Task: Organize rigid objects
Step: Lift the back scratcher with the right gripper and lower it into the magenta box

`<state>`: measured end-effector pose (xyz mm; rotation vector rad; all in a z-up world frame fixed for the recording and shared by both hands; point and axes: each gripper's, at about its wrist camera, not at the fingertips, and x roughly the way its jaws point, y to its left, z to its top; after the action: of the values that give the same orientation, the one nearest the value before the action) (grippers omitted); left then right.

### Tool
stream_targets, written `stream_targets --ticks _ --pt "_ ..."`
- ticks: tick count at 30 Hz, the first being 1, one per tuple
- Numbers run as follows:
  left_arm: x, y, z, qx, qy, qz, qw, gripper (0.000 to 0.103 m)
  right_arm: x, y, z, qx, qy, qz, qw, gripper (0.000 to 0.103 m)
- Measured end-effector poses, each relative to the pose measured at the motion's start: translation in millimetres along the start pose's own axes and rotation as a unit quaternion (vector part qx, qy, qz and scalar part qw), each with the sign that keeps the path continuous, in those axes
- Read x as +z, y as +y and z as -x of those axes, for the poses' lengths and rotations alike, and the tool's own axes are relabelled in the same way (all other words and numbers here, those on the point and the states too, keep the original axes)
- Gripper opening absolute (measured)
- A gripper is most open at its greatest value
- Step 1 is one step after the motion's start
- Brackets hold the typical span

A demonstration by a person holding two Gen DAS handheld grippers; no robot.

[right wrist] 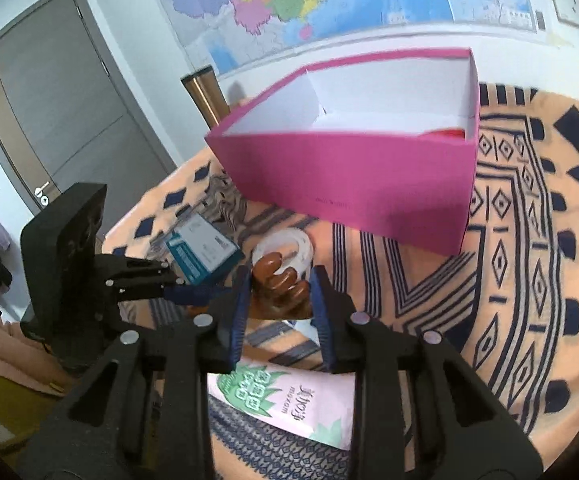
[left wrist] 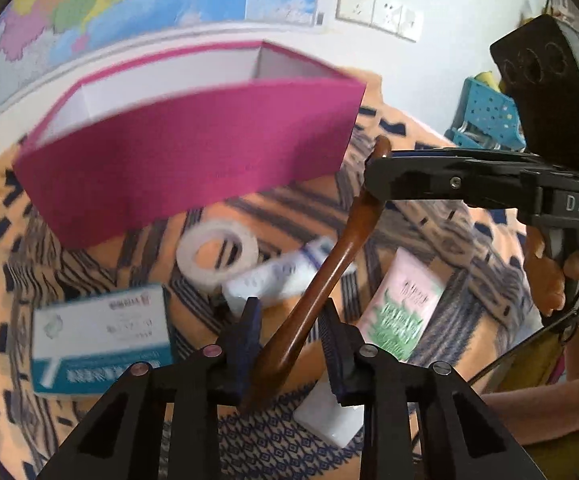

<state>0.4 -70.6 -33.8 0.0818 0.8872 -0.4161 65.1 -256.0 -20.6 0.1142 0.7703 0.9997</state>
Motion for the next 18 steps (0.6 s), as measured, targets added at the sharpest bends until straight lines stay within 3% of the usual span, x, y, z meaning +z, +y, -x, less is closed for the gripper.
stream_targets --ticks 7,18 --pt "51 0 35 0.005 -0.05 -0.042 0.9979 0.027 40 7 30 -0.001 -0.06 0.013 0.998 0.033" --pt "143 2 33 0.044 -0.1 -0.114 0.9875 0.028 114 -12 59 -0.035 -0.145 0.014 0.989 0.033"
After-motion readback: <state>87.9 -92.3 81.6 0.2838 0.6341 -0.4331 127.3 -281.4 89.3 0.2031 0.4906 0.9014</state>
